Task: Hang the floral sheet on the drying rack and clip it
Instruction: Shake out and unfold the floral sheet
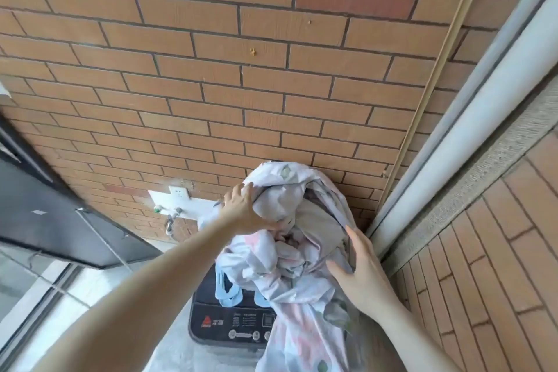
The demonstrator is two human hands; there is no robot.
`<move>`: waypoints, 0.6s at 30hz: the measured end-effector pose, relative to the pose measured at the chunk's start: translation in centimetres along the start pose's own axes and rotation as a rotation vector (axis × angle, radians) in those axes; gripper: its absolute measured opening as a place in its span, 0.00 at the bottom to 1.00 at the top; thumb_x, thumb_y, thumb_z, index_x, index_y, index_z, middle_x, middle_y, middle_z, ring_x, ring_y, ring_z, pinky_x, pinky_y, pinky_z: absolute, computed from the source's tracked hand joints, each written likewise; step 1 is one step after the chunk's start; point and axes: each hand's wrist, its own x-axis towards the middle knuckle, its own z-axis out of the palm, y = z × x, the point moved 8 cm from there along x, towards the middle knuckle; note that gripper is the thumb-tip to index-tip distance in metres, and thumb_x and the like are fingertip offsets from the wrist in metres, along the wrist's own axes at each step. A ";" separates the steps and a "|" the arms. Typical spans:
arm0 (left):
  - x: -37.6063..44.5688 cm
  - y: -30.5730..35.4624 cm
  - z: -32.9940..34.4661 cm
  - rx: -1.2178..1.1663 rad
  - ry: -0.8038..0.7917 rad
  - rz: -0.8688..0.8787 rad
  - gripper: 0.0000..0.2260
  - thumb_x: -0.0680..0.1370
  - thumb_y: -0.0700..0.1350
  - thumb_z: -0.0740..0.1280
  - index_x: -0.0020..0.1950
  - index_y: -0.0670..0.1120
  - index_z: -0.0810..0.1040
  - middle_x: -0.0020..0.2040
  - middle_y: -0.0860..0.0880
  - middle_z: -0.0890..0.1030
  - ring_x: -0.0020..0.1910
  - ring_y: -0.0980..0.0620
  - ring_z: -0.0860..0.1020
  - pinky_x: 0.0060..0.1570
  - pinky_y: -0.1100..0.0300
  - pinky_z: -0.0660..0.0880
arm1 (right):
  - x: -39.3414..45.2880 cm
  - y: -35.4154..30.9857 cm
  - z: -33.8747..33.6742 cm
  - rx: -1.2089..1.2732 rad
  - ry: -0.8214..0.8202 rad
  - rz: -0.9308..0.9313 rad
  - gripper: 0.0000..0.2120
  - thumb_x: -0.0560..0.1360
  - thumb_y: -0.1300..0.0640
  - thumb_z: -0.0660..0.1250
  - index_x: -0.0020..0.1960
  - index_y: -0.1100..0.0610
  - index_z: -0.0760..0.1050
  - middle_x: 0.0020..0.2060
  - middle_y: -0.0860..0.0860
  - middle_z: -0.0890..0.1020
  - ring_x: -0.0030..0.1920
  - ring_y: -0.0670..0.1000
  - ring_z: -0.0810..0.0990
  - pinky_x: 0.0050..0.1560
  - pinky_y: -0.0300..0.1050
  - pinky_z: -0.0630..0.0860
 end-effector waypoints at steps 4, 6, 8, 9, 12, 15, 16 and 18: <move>4.4 1.4 3.8 -0.072 -0.127 -0.038 0.70 0.54 0.74 0.74 0.83 0.48 0.41 0.79 0.43 0.61 0.75 0.38 0.64 0.70 0.43 0.69 | 0.9 1.9 0.2 -0.027 -0.011 0.071 0.41 0.79 0.45 0.71 0.84 0.46 0.51 0.81 0.37 0.52 0.80 0.41 0.53 0.77 0.40 0.55; 5.5 2.3 5.0 -0.038 -0.134 -0.059 0.56 0.64 0.63 0.76 0.81 0.42 0.52 0.70 0.42 0.71 0.70 0.38 0.71 0.64 0.47 0.74 | 0.7 2.6 0.0 -0.043 -0.003 0.101 0.40 0.79 0.45 0.70 0.83 0.46 0.52 0.80 0.37 0.53 0.80 0.41 0.54 0.77 0.40 0.55; 6.3 2.6 4.4 -0.001 -0.035 -0.057 0.27 0.73 0.50 0.70 0.70 0.42 0.71 0.61 0.43 0.79 0.61 0.41 0.79 0.53 0.50 0.78 | 0.5 2.7 0.0 -0.037 -0.007 0.107 0.39 0.79 0.45 0.70 0.83 0.45 0.52 0.79 0.37 0.54 0.80 0.41 0.54 0.77 0.40 0.56; 6.6 3.2 4.0 -0.004 -0.013 -0.059 0.18 0.75 0.46 0.67 0.64 0.42 0.76 0.56 0.43 0.82 0.56 0.41 0.81 0.47 0.52 0.79 | 0.6 2.9 -0.2 -0.035 -0.004 0.114 0.39 0.79 0.46 0.70 0.83 0.45 0.53 0.79 0.36 0.54 0.79 0.40 0.55 0.77 0.40 0.57; 7.5 5.0 2.7 -0.135 -0.009 -0.039 0.10 0.76 0.43 0.65 0.53 0.40 0.80 0.45 0.43 0.82 0.48 0.40 0.82 0.40 0.55 0.75 | 1.0 3.3 -1.0 -0.006 0.011 0.117 0.38 0.79 0.48 0.71 0.82 0.44 0.55 0.76 0.35 0.57 0.75 0.36 0.58 0.76 0.38 0.59; 7.0 7.4 -0.9 -0.549 0.023 -0.055 0.10 0.71 0.49 0.70 0.47 0.44 0.82 0.42 0.46 0.82 0.48 0.42 0.82 0.41 0.56 0.75 | 1.5 3.3 -1.8 0.022 0.025 0.113 0.38 0.79 0.48 0.71 0.82 0.45 0.55 0.79 0.40 0.58 0.76 0.38 0.60 0.74 0.39 0.60; 6.5 8.5 -2.6 -0.699 0.037 -0.032 0.11 0.68 0.50 0.71 0.45 0.45 0.83 0.41 0.48 0.84 0.46 0.44 0.83 0.43 0.55 0.79 | 1.7 3.0 -2.1 0.033 0.023 0.112 0.39 0.79 0.46 0.71 0.82 0.45 0.54 0.79 0.40 0.58 0.75 0.38 0.59 0.72 0.38 0.60; 4.4 11.7 -5.7 -0.876 0.030 0.063 0.03 0.70 0.45 0.71 0.41 0.48 0.83 0.37 0.51 0.84 0.42 0.49 0.83 0.41 0.57 0.81 | 2.1 2.7 -2.7 0.054 0.011 0.115 0.43 0.77 0.42 0.72 0.83 0.45 0.51 0.80 0.39 0.56 0.73 0.36 0.58 0.72 0.39 0.60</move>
